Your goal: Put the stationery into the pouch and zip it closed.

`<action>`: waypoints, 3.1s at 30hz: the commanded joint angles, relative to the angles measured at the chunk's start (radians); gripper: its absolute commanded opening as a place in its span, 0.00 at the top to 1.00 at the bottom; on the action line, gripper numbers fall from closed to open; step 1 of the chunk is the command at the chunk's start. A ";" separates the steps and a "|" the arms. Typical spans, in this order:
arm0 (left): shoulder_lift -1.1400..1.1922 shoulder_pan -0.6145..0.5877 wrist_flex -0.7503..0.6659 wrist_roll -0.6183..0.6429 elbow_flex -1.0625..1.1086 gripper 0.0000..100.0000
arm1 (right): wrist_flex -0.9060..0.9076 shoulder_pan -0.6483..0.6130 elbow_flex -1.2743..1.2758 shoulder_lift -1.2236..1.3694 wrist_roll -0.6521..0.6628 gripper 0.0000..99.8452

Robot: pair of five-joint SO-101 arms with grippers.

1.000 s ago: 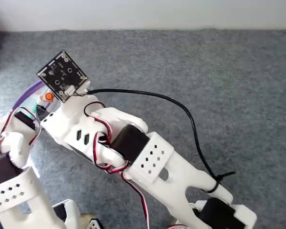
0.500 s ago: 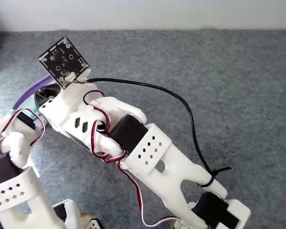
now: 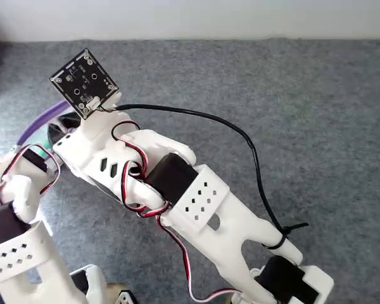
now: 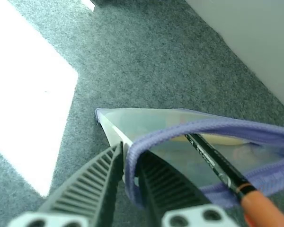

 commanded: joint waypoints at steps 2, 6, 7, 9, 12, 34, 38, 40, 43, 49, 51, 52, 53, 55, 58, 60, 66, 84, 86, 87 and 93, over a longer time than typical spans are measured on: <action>0.011 0.005 -0.023 0.009 0.010 0.99 | 0.102 0.005 -0.057 -0.061 0.003 0.78; 0.011 0.005 -0.028 0.009 0.010 0.99 | 0.088 -0.002 -0.057 -0.058 0.002 0.82; 0.011 0.005 -0.028 0.009 0.010 0.99 | 0.076 -0.013 -0.057 -0.058 0.002 0.83; 0.011 0.005 -0.026 0.009 0.010 0.99 | 0.064 -0.033 -0.057 -0.065 0.003 0.84; 0.011 0.005 -0.026 0.009 0.010 0.99 | 0.085 -0.062 -0.103 -0.067 0.003 0.84; -0.006 0.029 -0.012 0.009 -0.036 0.99 | 0.378 -0.042 -0.170 -0.008 0.002 0.84; -0.081 0.135 0.005 0.009 -0.160 0.99 | 0.378 -0.044 -0.170 0.005 0.002 0.84; -0.100 0.152 -0.003 0.009 -0.160 0.99 | 0.378 -0.044 -0.170 0.001 0.002 0.84; -0.064 0.150 -0.034 0.009 -0.041 0.99 | 0.377 -0.044 -0.170 0.001 0.000 0.84; -0.035 0.095 -0.057 0.009 0.016 0.99 | 0.271 -0.047 -0.170 0.012 0.006 0.84; -0.035 0.095 -0.055 0.009 0.018 0.99 | 0.248 -0.048 -0.169 0.025 0.008 0.84; -0.035 0.095 -0.055 0.009 0.018 0.99 | 0.248 -0.047 -0.169 0.039 0.008 0.84; -0.035 0.095 -0.055 0.009 0.018 0.99 | 0.251 -0.045 -0.169 0.053 0.008 0.84; -0.035 0.095 -0.055 0.009 0.018 0.99 | 0.251 -0.044 -0.169 0.070 0.009 0.84; -0.035 0.095 -0.055 0.009 0.019 0.99 | 0.265 -0.050 -0.170 0.070 0.032 0.84; -0.035 0.095 -0.055 0.009 0.019 0.99 | 0.328 -0.042 -0.170 0.068 0.081 0.84; -0.035 0.097 -0.057 0.009 0.019 0.99 | 0.364 -0.024 -0.172 0.068 0.100 0.84; -0.035 0.097 -0.055 0.009 0.021 0.99 | 0.012 -0.073 -0.170 0.168 0.095 0.84; -0.035 0.097 -0.055 0.009 0.021 0.99 | -0.019 -0.065 -0.170 0.168 0.100 0.84; -0.035 0.097 -0.055 0.009 0.021 0.99 | -0.019 -0.065 -0.170 0.168 0.101 0.84; -0.035 0.097 -0.055 0.009 0.021 0.99 | 0.116 -0.061 -0.170 0.159 0.101 0.84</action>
